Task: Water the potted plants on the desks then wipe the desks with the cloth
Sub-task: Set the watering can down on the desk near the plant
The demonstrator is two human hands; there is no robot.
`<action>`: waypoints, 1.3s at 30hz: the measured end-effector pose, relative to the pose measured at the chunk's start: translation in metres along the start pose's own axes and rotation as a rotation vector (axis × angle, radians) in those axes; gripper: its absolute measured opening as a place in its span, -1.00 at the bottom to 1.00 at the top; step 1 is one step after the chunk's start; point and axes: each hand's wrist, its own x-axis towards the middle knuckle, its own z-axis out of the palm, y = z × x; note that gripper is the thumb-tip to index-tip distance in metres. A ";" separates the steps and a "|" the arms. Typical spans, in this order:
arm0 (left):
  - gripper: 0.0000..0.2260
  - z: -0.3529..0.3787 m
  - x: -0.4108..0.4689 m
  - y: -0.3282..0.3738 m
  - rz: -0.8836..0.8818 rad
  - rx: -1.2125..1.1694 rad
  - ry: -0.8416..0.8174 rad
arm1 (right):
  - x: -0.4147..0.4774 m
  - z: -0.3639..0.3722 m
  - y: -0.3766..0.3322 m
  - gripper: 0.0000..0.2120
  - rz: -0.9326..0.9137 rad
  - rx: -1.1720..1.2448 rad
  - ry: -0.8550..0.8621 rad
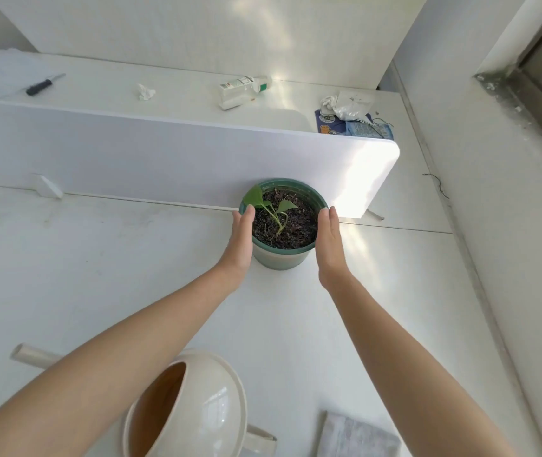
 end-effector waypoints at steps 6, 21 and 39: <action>-0.51 -0.039 -0.046 0.041 0.077 -0.041 0.238 | -0.058 -0.021 0.002 -0.52 -0.062 -0.032 0.041; -0.78 -0.118 -0.271 -0.035 0.354 -0.337 0.872 | -0.240 -0.007 0.084 -0.86 -0.083 -0.314 -0.179; -0.70 -0.130 -0.221 -0.083 0.022 -0.371 0.426 | -0.242 0.005 0.122 -0.92 -0.123 -0.560 -0.232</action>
